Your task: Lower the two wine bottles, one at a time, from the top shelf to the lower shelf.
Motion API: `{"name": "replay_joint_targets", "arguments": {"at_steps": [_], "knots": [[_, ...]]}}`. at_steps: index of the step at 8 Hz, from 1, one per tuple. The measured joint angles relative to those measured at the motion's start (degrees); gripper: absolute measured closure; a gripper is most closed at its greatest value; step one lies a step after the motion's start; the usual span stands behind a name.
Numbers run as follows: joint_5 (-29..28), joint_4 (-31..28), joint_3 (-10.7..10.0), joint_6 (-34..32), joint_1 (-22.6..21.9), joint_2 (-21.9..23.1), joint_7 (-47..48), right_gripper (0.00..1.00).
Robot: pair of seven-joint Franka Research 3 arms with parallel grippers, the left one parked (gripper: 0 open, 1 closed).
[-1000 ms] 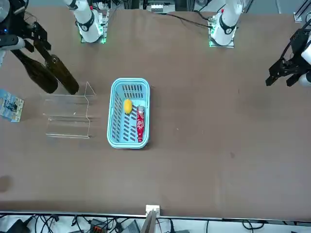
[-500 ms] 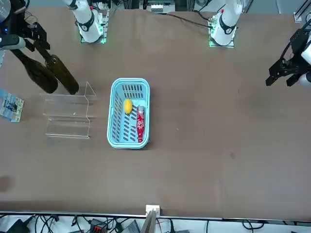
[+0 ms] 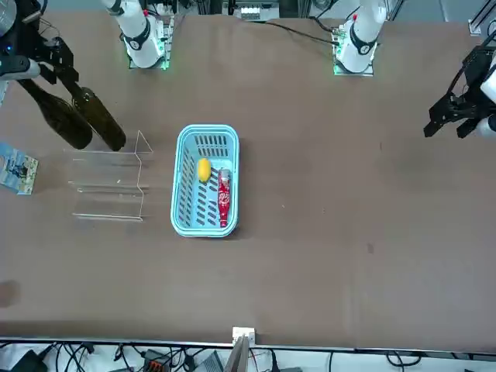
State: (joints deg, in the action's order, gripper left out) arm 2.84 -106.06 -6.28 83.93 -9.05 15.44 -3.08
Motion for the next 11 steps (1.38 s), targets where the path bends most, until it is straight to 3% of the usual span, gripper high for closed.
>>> {"name": "replay_joint_targets", "arguments": {"at_steps": [4, 6, 11], "knots": [[0.00, -0.20, 0.00, -0.01, 0.00, 0.00, 0.00, 0.47], [0.00, -0.20, 0.02, 0.02, 0.00, 0.06, 0.00, 0.62], [0.00, 0.96, 0.03, 1.37, -0.01, -1.09, -1.83, 0.62]]}}
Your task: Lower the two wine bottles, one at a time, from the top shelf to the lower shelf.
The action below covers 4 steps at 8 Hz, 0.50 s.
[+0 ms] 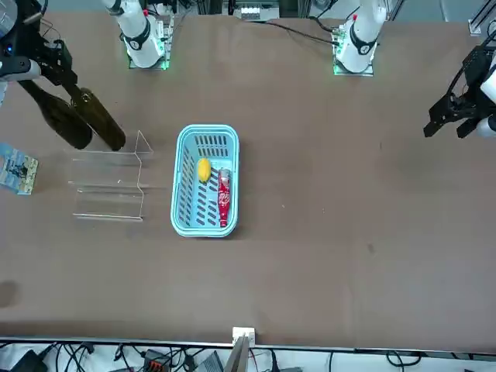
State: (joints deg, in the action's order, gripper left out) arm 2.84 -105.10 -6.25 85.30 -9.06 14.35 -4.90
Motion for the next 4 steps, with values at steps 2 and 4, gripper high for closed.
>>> {"name": "replay_joint_targets", "arguments": {"at_steps": [2, 4], "knots": [[0.01, 5.94, -0.08, 0.75, 0.03, -5.42, -3.60, 0.62], [0.18, 13.82, -0.10, 0.78, 0.05, -12.58, -6.46, 0.62]]}}
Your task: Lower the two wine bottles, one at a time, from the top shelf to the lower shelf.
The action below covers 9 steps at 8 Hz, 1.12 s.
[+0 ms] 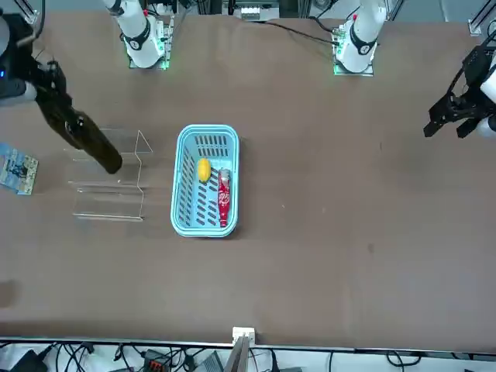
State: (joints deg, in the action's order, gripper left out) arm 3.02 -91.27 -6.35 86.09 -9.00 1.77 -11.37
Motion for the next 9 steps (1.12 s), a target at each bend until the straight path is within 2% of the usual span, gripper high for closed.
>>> {"name": "replay_joint_targets", "arguments": {"at_steps": [4, 6, 9], "knots": [[0.88, 12.21, -1.48, 0.97, 0.14, -11.86, -9.82, 0.62], [0.85, 13.92, -1.71, 2.55, 0.41, -15.25, -11.76, 0.62], [-1.04, 13.62, -1.73, 3.56, 0.42, -17.87, -12.28, 0.62]]}}
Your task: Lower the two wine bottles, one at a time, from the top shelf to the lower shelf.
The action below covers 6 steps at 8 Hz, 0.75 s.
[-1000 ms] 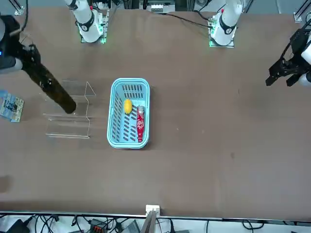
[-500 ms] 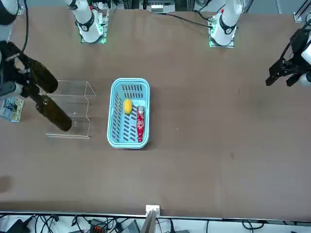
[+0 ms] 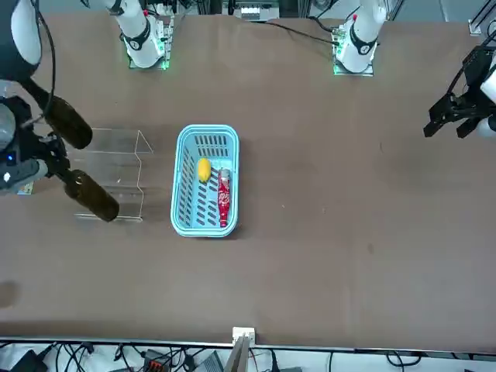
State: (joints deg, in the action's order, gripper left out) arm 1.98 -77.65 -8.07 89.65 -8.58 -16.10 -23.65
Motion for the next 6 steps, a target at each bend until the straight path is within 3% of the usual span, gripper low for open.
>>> {"name": "replay_joint_targets", "arguments": {"at_steps": [6], "knots": [[-0.15, -4.87, -0.01, 1.70, -0.02, -0.63, 0.27, 0.62]]}}
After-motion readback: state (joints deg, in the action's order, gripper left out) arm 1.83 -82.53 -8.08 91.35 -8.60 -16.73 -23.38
